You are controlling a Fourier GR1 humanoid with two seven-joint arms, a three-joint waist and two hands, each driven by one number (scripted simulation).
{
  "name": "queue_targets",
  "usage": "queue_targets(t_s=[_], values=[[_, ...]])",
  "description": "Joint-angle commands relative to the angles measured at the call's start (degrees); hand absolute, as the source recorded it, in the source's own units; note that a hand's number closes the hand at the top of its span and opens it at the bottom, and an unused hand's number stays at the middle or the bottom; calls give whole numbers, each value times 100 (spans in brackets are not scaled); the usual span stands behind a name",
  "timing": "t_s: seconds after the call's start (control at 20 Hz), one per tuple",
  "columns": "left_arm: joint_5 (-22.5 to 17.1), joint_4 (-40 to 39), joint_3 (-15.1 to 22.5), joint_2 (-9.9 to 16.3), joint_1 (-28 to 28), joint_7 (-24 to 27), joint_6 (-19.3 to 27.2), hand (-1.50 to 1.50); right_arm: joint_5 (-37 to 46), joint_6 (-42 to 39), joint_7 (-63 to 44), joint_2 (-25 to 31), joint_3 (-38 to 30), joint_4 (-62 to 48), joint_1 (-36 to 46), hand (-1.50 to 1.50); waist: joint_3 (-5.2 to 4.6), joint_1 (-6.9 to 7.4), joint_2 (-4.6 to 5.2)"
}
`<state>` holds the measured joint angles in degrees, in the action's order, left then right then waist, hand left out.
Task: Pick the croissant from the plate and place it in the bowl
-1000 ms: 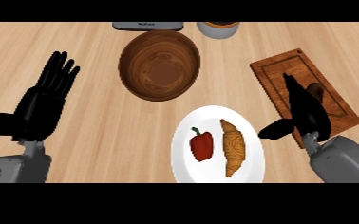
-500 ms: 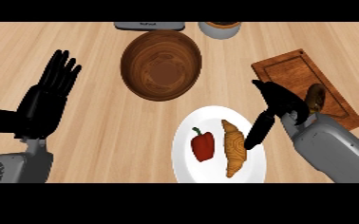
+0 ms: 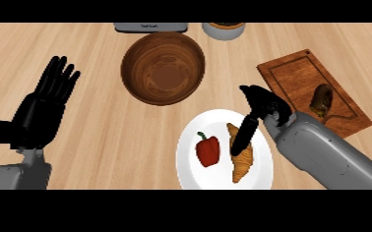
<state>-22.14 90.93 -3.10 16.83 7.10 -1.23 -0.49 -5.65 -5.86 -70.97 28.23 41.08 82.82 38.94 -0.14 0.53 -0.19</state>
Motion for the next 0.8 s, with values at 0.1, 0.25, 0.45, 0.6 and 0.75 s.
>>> queue_targets(t_s=[0.1, 0.25, 0.45, 0.6, 0.75], values=[[58, -127, -54, -25, 76, 59, -35, 0, 166, 31, -1139, -273, 103, -99, -90, -150, 8, -62, 11], [-86, -230, -218, 80, 94, 105, -226, 0, 682, 265, -1022, 29, 324, 348, -428, -150, 7, -124, -4], [55, -14, -92, -57, 1, 11, -46, 0, 1337, 668, -1223, -242, 761, 861, -893, -150, 9, -136, -20], [120, -28, -88, -126, -49, 53, -31, 0, 1460, 383, -831, -98, 322, 559, -763, -150, 11, -78, 4], [-92, -49, -255, 5, 159, -191, -145, 0, 1926, 598, -600, -418, 572, 310, -1029, -150, 12, -65, 13]])
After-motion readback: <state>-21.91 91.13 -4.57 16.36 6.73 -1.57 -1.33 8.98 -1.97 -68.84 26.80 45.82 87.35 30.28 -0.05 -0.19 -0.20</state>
